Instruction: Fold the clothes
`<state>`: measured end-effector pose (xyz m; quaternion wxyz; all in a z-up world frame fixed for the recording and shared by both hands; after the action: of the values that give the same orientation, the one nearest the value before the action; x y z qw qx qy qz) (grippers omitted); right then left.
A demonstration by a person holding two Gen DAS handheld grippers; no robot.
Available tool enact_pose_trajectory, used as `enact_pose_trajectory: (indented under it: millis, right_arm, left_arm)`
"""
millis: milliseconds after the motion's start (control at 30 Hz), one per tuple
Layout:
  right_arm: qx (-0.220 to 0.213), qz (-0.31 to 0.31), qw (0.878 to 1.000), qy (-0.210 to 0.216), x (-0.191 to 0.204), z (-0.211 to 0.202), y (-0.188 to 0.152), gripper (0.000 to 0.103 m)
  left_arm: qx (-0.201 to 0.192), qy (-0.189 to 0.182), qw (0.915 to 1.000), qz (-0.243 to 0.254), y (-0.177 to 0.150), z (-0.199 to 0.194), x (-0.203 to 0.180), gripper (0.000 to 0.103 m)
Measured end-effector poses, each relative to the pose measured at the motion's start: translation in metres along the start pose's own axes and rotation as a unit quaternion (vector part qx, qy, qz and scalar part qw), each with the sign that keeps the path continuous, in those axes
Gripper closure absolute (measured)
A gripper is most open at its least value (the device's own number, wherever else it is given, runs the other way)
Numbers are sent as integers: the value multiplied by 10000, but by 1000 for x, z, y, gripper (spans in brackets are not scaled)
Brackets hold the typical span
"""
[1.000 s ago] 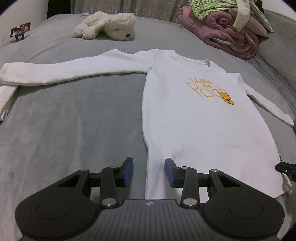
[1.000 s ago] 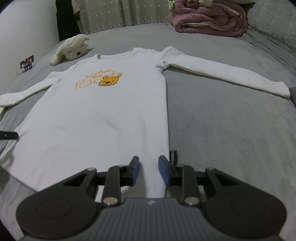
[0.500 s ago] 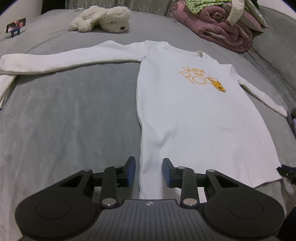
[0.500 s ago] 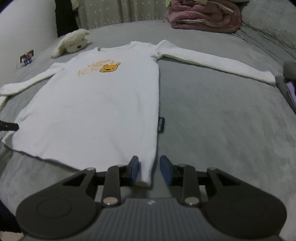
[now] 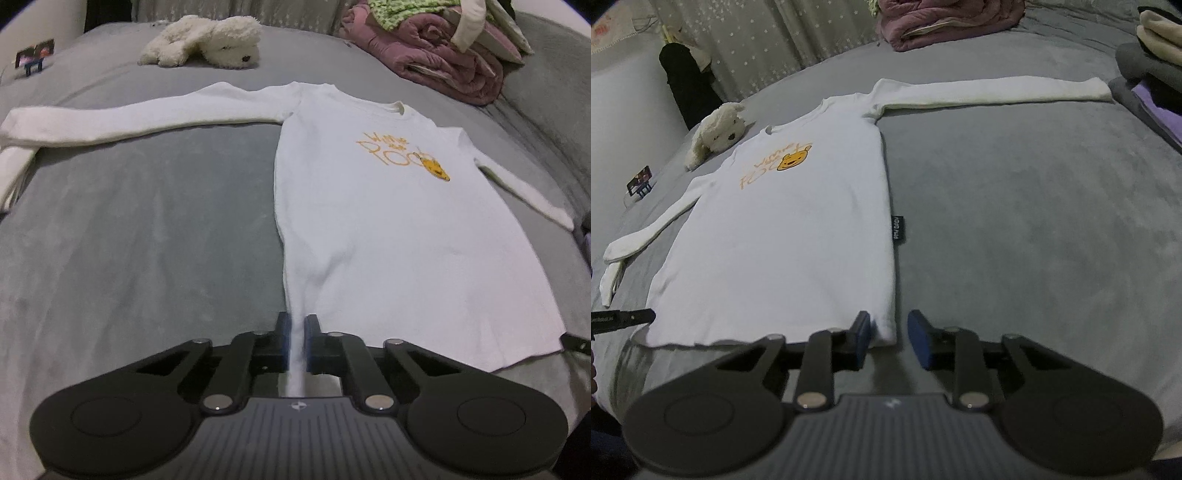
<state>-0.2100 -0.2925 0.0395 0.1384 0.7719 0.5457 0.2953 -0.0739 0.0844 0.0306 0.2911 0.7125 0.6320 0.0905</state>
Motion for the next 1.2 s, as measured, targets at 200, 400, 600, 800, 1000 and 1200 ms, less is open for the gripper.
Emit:
enact_pose_trajectory:
  millis: [200, 400, 600, 800, 1000, 1200]
  right_arm:
    - [-358, -59, 9993, -58, 8, -14, 0, 94]
    - [-642, 114, 9977, 195, 3, -34, 4, 94]
    - [-460, 123, 9988, 73, 4, -28, 5, 94]
    - [-501, -56, 9987, -29, 7, -30, 7, 94]
    - [-299, -176, 9991, -237, 13, -20, 9, 82]
    - [-505, 17, 9981, -348, 3, -29, 13, 78]
  left_arm:
    - [-80, -127, 9998, -122, 3, -20, 2, 100]
    - [-157, -131, 9998, 27, 2, -31, 0, 100]
    - [-23, 1, 9999, 157, -4, -27, -4, 101]
    - [23, 53, 9995, 310, -2, -22, -5, 100]
    - [247, 132, 9993, 255, 3, -13, 9, 84]
    - [3, 343, 9991, -258, 16, -22, 39, 81]
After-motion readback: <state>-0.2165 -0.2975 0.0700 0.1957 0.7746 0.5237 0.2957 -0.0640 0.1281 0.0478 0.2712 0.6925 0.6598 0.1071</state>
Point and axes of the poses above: each gripper's, at about its wrist camera, not at the fingertips, and z roughly the way its jaws point, x to its left, y to its top, the point moved 1 cm from there along z, roughly the way its jaws point, and after that the axes turned 3 degrees about x, right-handed, at the moved point
